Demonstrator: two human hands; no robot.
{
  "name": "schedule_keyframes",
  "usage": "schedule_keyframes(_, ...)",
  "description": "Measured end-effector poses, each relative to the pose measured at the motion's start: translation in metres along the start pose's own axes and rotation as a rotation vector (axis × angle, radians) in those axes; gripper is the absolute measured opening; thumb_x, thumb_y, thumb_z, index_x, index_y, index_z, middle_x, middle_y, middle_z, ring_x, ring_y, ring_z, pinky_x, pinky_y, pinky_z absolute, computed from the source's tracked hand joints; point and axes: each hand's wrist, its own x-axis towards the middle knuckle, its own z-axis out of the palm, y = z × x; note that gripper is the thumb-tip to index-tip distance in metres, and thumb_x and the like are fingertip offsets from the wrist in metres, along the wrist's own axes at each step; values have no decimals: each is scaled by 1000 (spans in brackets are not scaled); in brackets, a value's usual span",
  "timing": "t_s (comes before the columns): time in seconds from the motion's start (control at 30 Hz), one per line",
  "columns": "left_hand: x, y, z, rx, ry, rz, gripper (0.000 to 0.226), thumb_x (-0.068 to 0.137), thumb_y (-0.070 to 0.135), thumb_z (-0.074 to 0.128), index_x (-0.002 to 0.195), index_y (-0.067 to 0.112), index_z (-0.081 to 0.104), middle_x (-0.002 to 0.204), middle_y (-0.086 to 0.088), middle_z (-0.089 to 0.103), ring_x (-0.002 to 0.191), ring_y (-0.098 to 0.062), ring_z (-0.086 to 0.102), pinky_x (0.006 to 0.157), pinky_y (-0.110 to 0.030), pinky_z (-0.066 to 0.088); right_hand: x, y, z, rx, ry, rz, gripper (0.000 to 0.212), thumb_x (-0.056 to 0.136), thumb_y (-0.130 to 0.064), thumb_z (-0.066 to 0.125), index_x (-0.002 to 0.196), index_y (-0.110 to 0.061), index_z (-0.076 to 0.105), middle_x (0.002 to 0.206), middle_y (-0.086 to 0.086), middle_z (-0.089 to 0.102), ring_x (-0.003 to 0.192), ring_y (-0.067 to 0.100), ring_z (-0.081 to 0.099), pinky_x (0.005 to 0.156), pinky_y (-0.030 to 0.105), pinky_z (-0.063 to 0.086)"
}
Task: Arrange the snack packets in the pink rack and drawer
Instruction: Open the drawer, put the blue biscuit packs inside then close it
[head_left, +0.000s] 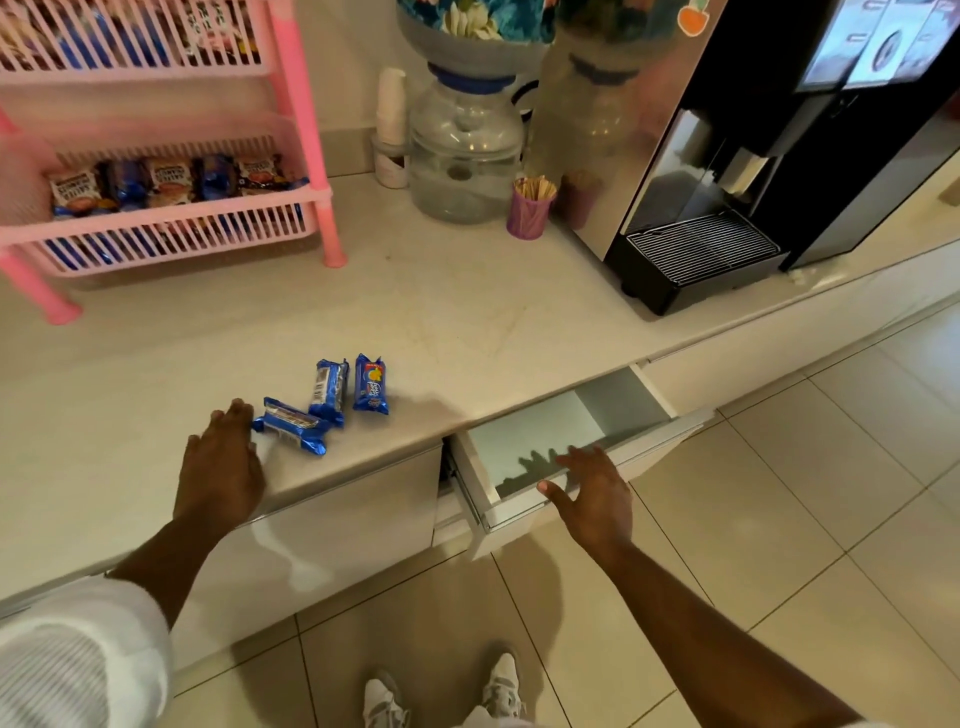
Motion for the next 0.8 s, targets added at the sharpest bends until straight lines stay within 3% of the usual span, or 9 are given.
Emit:
schedule_keyframes(0.07, 1, 3, -1, 13, -2, -12, 50, 91, 1, 47, 140, 2, 40, 136, -23, 49, 127, -42, 46, 106, -57, 36, -1, 5, -3, -27, -22, -107, 38, 88, -59, 64, 108, -29, 76, 114, -8, 74, 117, 16, 65, 101, 41, 49)
schedule_keyframes(0.17, 1, 9, -2, 22, 9, -17, 44, 88, 0, 49, 132, 2, 44, 128, -25, 53, 118, -45, 51, 101, -58, 40, 2, 8, -9, -104, -52, -156, 33, 88, -60, 62, 94, -32, 79, 86, -14, 74, 85, 7, 67, 88, 34, 52)
schedule_keyframes(0.27, -2, 11, -3, 17, 32, -21, 46, 88, 1, 50, 134, 1, 43, 129, -25, 53, 116, -46, 53, 101, -58, 41, 6, 4, -19, -119, -162, -65, 32, 87, -61, 62, 83, -34, 78, 80, -16, 69, 81, 5, 62, 67, 24, 50)
schedule_keyframes(0.33, -3, 13, -5, 7, 38, -19, 46, 89, 2, 50, 134, 1, 43, 129, -26, 52, 115, -47, 53, 101, -58, 42, 9, 3, -22, -134, -229, 2, 35, 88, -60, 62, 76, -31, 77, 78, -16, 68, 79, 6, 63, 61, 23, 48)
schedule_keyframes(0.43, -5, 17, -8, 1, 51, -18, 45, 89, 2, 52, 133, 0, 45, 125, -26, 55, 109, -46, 57, 96, -57, 47, 8, 2, -23, -129, -363, 72, 39, 92, -55, 59, 74, -25, 77, 80, -9, 73, 78, 11, 66, 71, 31, 58)
schedule_keyframes(0.57, -6, 18, -10, -4, 72, -6, 42, 88, 2, 54, 130, 1, 46, 116, -24, 57, 100, -44, 59, 90, -54, 49, -1, 4, -23, -95, -410, 64, 41, 96, -48, 60, 73, -21, 79, 82, -2, 75, 90, 16, 66, 82, 36, 58)
schedule_keyframes(0.8, -9, 15, -9, -18, 72, -29, 40, 93, 6, 48, 133, 2, 45, 120, -23, 56, 102, -42, 59, 94, -54, 47, -2, -2, -27, -121, -438, 127, 40, 93, -51, 63, 78, -17, 79, 78, 2, 75, 78, 17, 69, 75, 31, 58)
